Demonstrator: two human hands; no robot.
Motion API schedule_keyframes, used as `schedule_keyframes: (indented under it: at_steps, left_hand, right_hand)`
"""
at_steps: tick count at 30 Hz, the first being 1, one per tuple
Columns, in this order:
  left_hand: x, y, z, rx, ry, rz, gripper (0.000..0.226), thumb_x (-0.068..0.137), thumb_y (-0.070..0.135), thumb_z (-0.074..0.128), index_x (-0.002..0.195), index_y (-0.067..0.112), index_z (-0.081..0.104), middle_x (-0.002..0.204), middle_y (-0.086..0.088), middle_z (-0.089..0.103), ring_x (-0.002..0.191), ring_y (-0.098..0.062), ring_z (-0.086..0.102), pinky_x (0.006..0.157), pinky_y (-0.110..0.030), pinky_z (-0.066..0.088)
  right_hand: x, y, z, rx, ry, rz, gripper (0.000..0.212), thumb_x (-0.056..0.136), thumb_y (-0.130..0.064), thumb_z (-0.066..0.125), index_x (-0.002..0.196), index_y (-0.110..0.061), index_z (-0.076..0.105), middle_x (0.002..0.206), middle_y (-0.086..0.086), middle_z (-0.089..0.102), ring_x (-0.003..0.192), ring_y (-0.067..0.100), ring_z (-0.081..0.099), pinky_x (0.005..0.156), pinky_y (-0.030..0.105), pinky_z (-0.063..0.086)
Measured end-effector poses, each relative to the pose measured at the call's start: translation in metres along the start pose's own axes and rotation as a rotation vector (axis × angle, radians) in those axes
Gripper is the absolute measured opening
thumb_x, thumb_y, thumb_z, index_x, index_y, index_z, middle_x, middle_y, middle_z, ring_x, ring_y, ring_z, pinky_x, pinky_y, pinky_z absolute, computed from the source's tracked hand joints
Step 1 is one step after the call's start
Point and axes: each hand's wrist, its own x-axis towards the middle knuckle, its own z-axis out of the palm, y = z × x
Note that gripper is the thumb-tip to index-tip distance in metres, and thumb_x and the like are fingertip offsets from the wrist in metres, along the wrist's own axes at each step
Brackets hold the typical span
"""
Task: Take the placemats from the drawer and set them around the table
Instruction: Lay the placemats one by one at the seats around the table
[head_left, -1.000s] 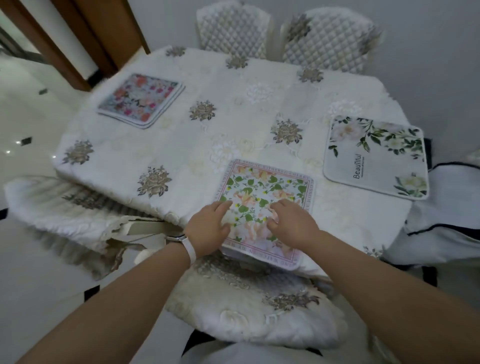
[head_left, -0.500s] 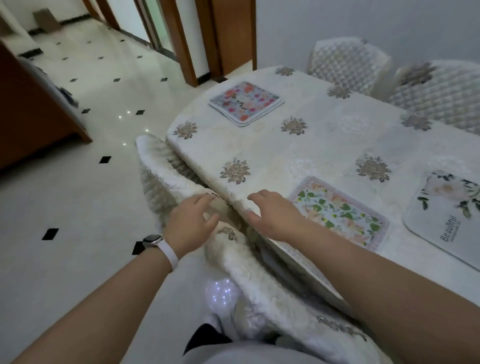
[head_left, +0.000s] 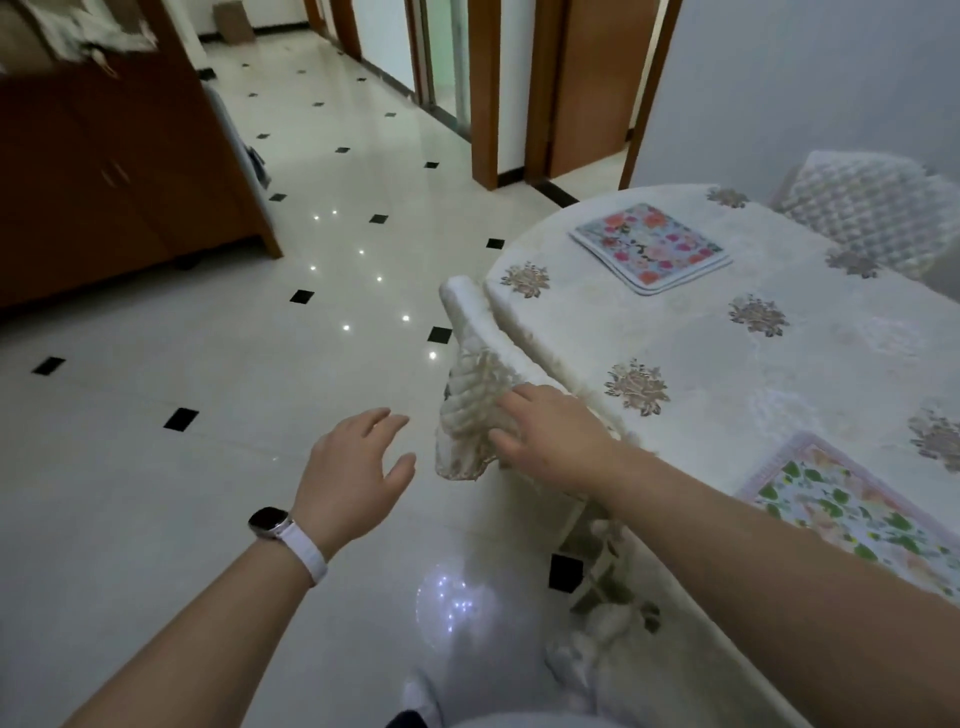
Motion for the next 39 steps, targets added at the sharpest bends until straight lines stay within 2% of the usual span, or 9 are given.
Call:
schedule_keyframes:
  at_steps: [5,7,10,17,23,29,36,39]
  left_hand:
    - [0.011,-0.095,-0.033,-0.012,0.006,-0.060,0.049,0.092,0.041,0.054,0.136,0.020,0.056,0.143,-0.005,0.052,0.133,-0.025,0.045,0.106,-0.044,0.037]
    - [0.014,-0.123,-0.048,-0.020,0.018,-0.074,0.053,0.090,0.044,0.049,0.135,0.019,0.057,0.142,-0.005,0.052,0.132,-0.025,0.045,0.106,-0.045,0.037]
    - [0.021,-0.158,-0.063,-0.013,0.042,-0.082,0.047,0.092,0.038,0.057,0.135,0.019,0.057,0.142,-0.006,0.053,0.130,-0.026,0.047,0.105,-0.045,0.038]
    - [0.049,-0.210,-0.076,0.017,0.045,-0.109,0.045,0.092,0.035,0.062,0.133,0.017,0.059,0.141,-0.008,0.054,0.129,-0.028,0.049,0.103,-0.044,0.037]
    - [0.101,-0.251,-0.071,0.051,0.005,-0.148,0.044,0.096,0.040,0.049,0.134,0.020,0.058,0.142,-0.005,0.053,0.131,-0.025,0.046,0.104,-0.043,0.035]
    - [0.190,-0.288,-0.070,0.071,-0.058,-0.179,0.051,0.091,0.045,0.042,0.132,0.019,0.060,0.140,-0.006,0.056,0.129,-0.025,0.049,0.103,-0.046,0.041]
    - [0.323,-0.302,-0.085,0.101,-0.061,-0.126,0.060,0.090,0.053,0.032,0.130,0.019,0.061,0.136,-0.006,0.058,0.125,-0.027,0.053,0.099,-0.045,0.042]
    - [0.373,-0.302,-0.087,0.073,-0.055,-0.097,0.060,0.090,0.052,0.032,0.131,0.019,0.060,0.137,-0.006,0.057,0.126,-0.027,0.052,0.100,-0.045,0.042]
  right_hand:
    - [0.068,-0.078,0.012,-0.015,0.000,-0.057,0.052,0.095,-0.047,0.043,0.139,-0.020,0.049,0.137,0.001,0.053,0.122,0.023,0.049,0.100,0.040,0.042]
    - [0.090,-0.101,0.015,-0.050,-0.011,-0.090,0.052,0.095,-0.047,0.042,0.139,-0.020,0.048,0.136,0.002,0.053,0.120,0.024,0.050,0.098,0.039,0.043]
    - [0.121,-0.124,0.013,-0.093,-0.019,-0.115,0.053,0.094,-0.049,0.040,0.139,-0.021,0.046,0.136,0.001,0.052,0.121,0.022,0.049,0.097,0.040,0.044]
    - [0.184,-0.153,0.026,-0.124,-0.025,-0.175,0.053,0.095,-0.050,0.039,0.140,-0.022,0.046,0.139,-0.001,0.050,0.123,0.022,0.046,0.098,0.039,0.041]
    - [0.262,-0.153,0.047,-0.098,-0.068,-0.195,0.051,0.097,-0.049,0.039,0.140,-0.023,0.045,0.141,-0.002,0.049,0.125,0.022,0.045,0.100,0.037,0.038]
    - [0.365,-0.136,0.057,-0.047,-0.097,-0.208,0.051,0.098,-0.050,0.038,0.140,-0.022,0.046,0.140,-0.001,0.049,0.125,0.023,0.045,0.102,0.039,0.037]
    - [0.478,-0.096,0.024,-0.017,-0.055,-0.206,0.051,0.098,-0.049,0.037,0.139,-0.021,0.047,0.136,0.000,0.051,0.123,0.022,0.045,0.099,0.035,0.036]
    - [0.514,-0.079,0.005,-0.016,-0.049,-0.187,0.052,0.098,-0.048,0.037,0.142,-0.021,0.044,0.141,0.000,0.048,0.127,0.022,0.042,0.102,0.036,0.036]
